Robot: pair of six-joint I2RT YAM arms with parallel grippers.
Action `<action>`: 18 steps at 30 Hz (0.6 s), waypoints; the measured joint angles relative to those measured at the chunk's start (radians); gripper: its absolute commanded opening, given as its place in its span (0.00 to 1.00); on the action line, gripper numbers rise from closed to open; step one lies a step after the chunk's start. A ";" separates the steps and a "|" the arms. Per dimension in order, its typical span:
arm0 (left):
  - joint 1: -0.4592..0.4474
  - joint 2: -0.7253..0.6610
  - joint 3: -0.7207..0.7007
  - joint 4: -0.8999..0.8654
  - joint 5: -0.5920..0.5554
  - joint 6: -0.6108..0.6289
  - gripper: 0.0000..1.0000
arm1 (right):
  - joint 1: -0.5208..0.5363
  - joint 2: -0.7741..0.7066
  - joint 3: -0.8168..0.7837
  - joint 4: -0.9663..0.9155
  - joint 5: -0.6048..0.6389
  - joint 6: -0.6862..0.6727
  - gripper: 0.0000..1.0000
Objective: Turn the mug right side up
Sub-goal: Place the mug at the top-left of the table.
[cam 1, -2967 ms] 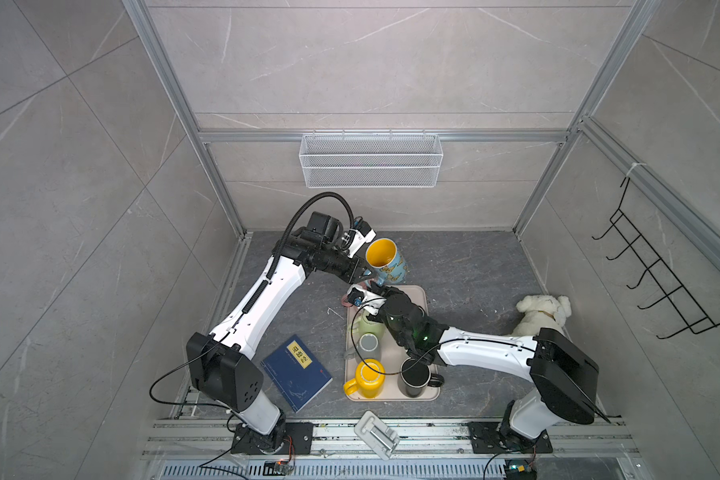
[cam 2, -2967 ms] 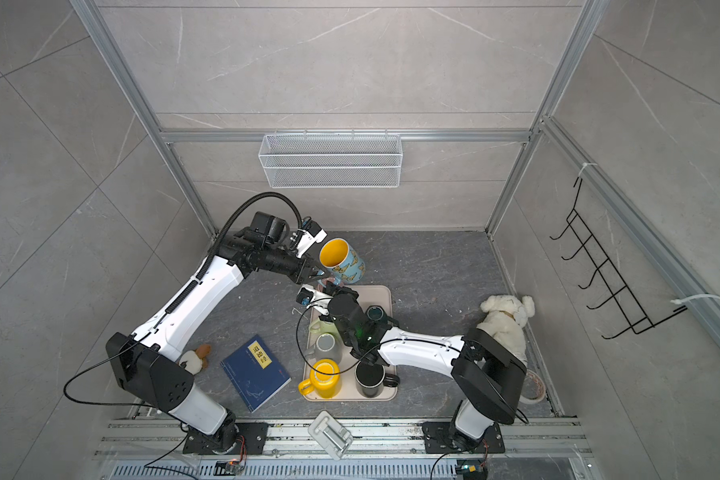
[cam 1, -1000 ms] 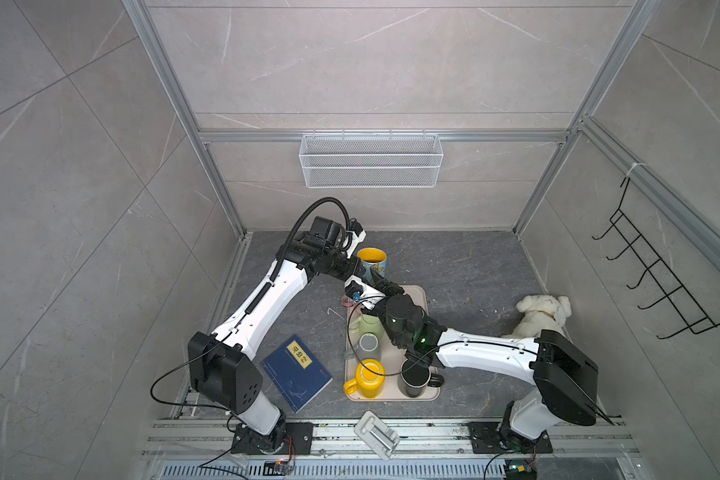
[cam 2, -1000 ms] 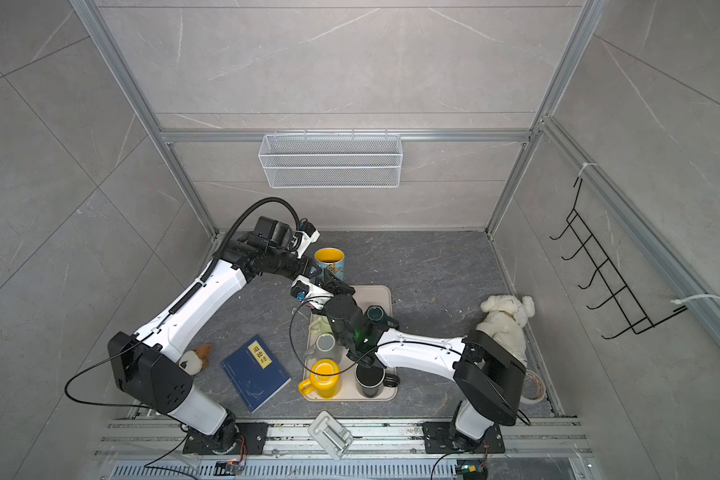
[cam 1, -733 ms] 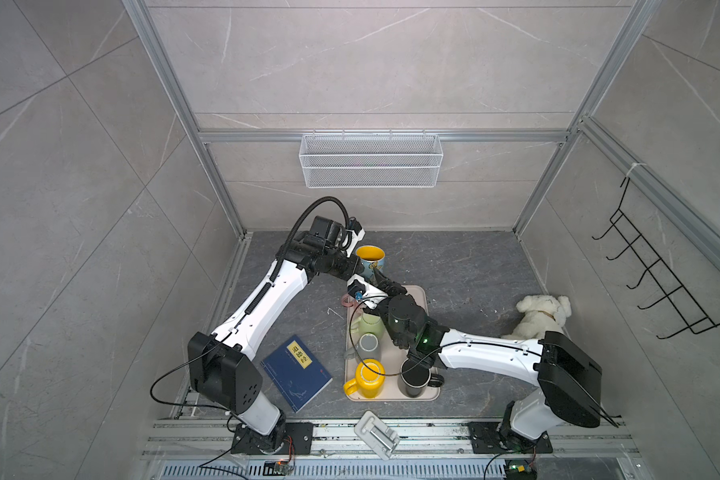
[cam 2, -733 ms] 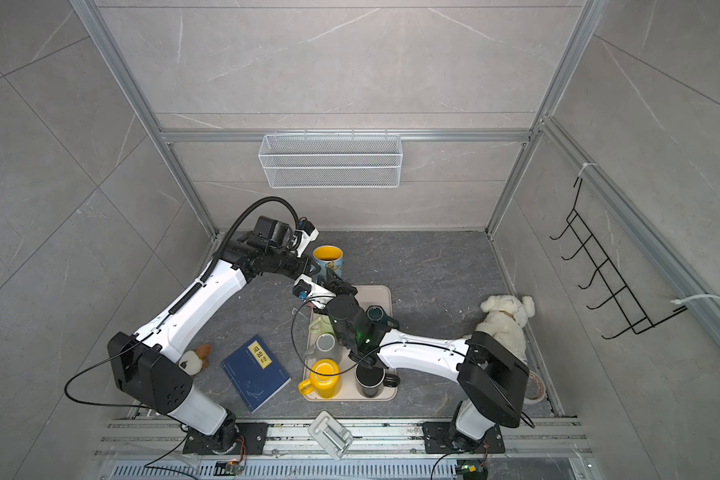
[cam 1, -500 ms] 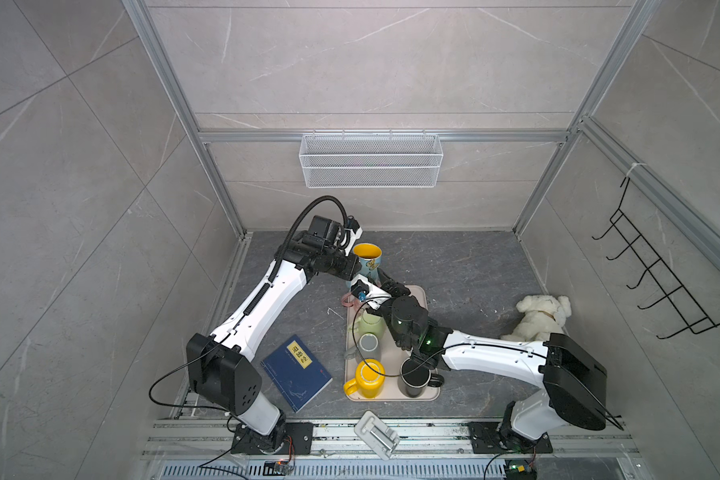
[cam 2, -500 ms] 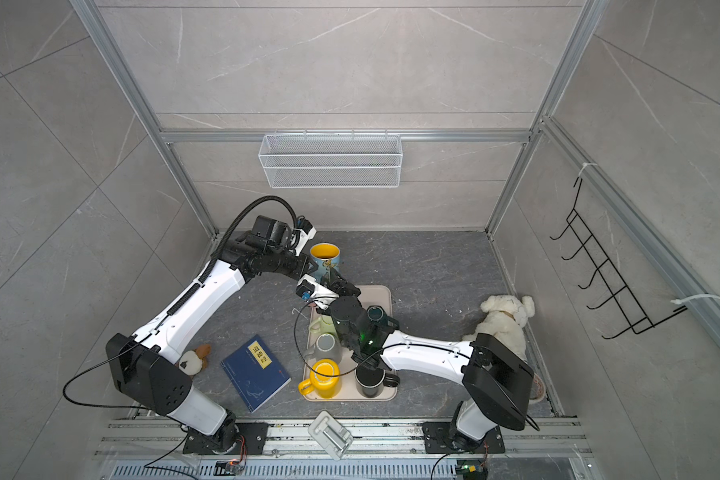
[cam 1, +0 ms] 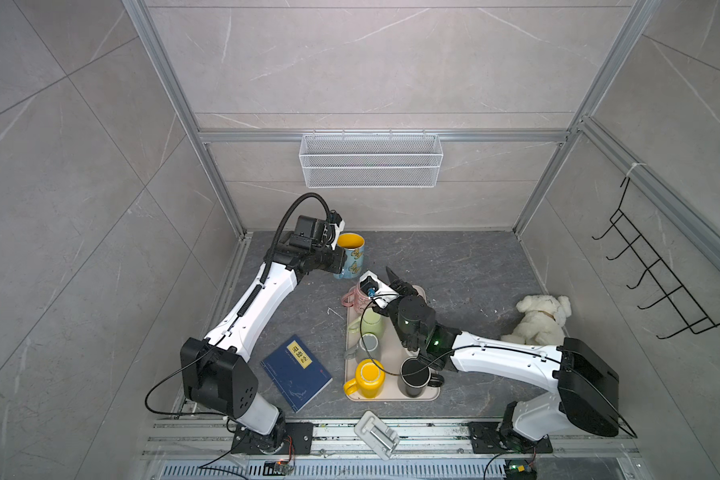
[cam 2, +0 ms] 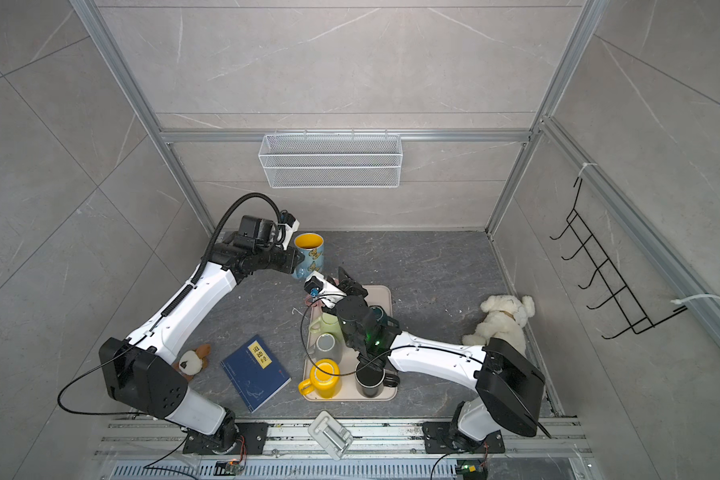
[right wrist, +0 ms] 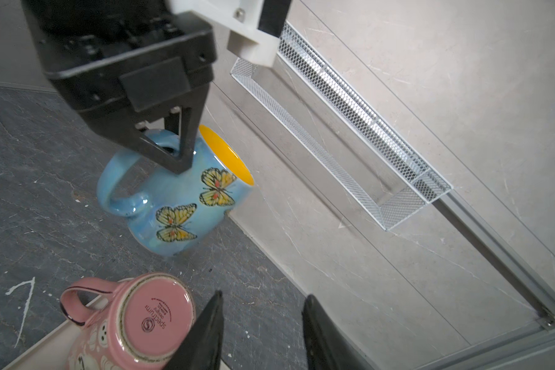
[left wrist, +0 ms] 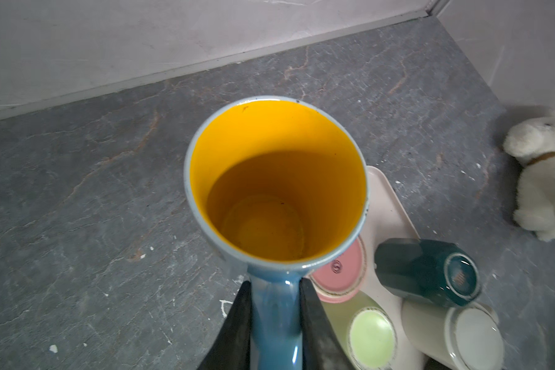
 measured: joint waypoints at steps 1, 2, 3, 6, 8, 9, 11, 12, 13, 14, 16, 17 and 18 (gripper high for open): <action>0.010 -0.001 -0.017 0.019 -0.007 -0.004 0.00 | -0.005 -0.014 0.000 -0.024 -0.002 0.021 0.48; 0.020 -0.001 -0.036 0.043 -0.013 -0.006 0.00 | -0.010 -0.029 0.000 -0.051 -0.004 0.043 0.49; 0.032 -0.001 -0.058 0.069 -0.016 -0.009 0.00 | -0.014 -0.040 0.002 -0.078 -0.006 0.061 0.50; 0.071 -0.001 -0.113 0.135 -0.019 -0.021 0.00 | -0.030 -0.063 0.028 -0.191 -0.019 0.133 0.53; 0.096 -0.001 -0.142 0.180 -0.020 -0.027 0.00 | -0.038 -0.075 0.045 -0.263 -0.036 0.188 0.56; 0.105 0.000 -0.152 0.201 -0.020 -0.027 0.00 | -0.040 -0.081 0.048 -0.290 -0.045 0.208 0.57; 0.125 0.006 -0.170 0.252 -0.019 -0.027 0.00 | -0.049 -0.098 0.054 -0.356 -0.070 0.263 0.59; 0.133 0.012 -0.175 0.278 -0.017 -0.027 0.00 | -0.054 -0.105 0.059 -0.386 -0.080 0.287 0.60; 0.141 0.023 -0.179 0.307 -0.014 -0.027 0.00 | -0.060 -0.112 0.062 -0.413 -0.094 0.313 0.61; 0.148 0.039 -0.182 0.340 -0.012 -0.029 0.00 | -0.065 -0.119 0.065 -0.441 -0.108 0.338 0.62; 0.158 0.072 -0.183 0.392 -0.010 -0.034 0.00 | -0.072 -0.132 0.068 -0.484 -0.130 0.377 0.63; 0.161 0.089 -0.187 0.414 -0.010 -0.035 0.00 | -0.075 -0.137 0.070 -0.502 -0.139 0.393 0.64; 0.163 0.105 -0.188 0.429 -0.010 -0.037 0.00 | -0.076 -0.142 0.070 -0.517 -0.148 0.406 0.64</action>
